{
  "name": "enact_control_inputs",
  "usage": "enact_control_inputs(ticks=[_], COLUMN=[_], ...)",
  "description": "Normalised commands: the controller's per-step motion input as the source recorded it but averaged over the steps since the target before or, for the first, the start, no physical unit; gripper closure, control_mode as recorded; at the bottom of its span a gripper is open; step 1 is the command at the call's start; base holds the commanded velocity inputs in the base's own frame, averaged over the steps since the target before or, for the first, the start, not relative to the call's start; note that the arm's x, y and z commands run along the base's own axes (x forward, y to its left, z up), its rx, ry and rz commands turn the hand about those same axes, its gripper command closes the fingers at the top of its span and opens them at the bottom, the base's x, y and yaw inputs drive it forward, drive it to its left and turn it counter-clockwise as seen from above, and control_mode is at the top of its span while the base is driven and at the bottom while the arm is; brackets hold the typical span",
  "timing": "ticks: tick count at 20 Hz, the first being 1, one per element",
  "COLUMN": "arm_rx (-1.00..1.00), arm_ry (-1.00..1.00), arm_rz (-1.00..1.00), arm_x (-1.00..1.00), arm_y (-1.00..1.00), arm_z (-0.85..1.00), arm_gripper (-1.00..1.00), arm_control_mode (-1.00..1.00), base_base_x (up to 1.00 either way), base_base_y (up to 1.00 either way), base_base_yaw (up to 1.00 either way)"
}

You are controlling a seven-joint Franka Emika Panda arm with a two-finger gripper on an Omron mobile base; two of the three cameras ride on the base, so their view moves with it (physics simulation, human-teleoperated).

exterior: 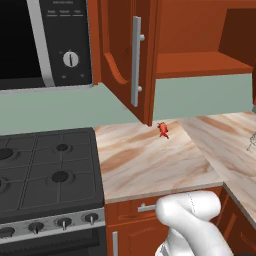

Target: Close all open cabinet doors.

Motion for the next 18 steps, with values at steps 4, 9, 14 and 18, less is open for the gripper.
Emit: enact_control_inputs(ticks=[4,9,14,18], arm_rx=[0.0,0.0,0.0,0.0], arm_ry=[0.0,0.0,0.0,0.0], arm_rz=[0.09,0.15,0.16,0.09], arm_x=[0.15,0.0,0.01,0.16], arm_y=[-0.3,-0.4,-0.3,-0.05], arm_z=[0.0,0.0,0.0,0.0], arm_gripper=[-1.0,-1.0,-1.0,-1.0], arm_control_mode=[-1.0,-1.0,-1.0,-1.0], base_base_x=[0.0,0.0,0.0,0.0], base_base_y=[0.0,0.0,0.0,0.0], base_base_yaw=[0.0,0.0,0.0,0.0])
